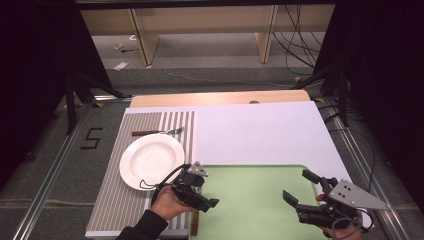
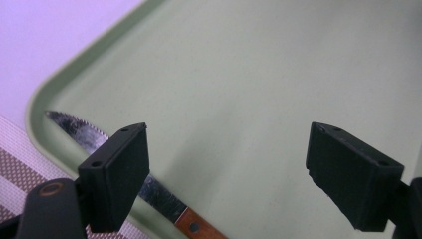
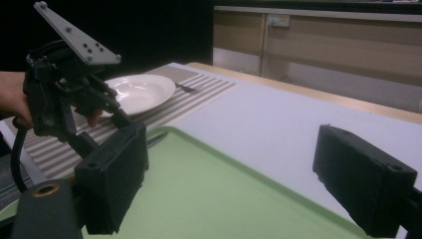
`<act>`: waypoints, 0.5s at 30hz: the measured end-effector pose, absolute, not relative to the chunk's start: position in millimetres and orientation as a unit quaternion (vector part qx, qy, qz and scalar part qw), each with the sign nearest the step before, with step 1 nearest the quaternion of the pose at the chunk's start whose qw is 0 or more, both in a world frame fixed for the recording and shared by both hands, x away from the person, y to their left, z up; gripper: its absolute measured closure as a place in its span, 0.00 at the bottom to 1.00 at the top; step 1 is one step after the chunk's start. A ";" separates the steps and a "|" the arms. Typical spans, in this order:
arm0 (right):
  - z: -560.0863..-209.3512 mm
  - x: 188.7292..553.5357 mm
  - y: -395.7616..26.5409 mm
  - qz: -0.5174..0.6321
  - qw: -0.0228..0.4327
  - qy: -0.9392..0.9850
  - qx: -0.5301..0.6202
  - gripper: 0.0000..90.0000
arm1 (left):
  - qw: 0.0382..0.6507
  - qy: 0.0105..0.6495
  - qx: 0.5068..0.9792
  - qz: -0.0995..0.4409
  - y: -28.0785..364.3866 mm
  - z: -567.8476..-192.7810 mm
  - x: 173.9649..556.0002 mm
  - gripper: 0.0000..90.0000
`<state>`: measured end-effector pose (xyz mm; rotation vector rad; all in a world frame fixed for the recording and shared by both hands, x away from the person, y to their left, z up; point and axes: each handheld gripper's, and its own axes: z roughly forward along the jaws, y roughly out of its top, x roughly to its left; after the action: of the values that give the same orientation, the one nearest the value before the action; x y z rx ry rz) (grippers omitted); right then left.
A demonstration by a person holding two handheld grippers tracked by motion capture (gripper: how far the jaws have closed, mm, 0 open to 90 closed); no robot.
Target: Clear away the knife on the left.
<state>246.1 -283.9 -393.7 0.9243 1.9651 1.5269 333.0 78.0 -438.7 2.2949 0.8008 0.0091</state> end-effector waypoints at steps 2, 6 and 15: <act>-393.7 246.1 -283.9 0.558 0.241 0.719 0.338 0.17 | 0.363 0.301 0.882 0.009 78.8 -434.7 330.7 0.19; -393.7 246.1 -283.9 0.558 0.241 0.718 0.338 0.17 | 0.391 0.293 0.872 0.022 81.1 -428.7 326.4 0.18; -393.7 246.1 -283.9 0.559 0.241 0.718 0.338 0.17 | 0.471 0.277 0.836 0.043 90.4 -417.0 315.4 0.17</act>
<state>246.1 -283.9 -393.7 0.9242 1.9657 1.5282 315.4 90.4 -417.0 2.0485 0.6777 0.1064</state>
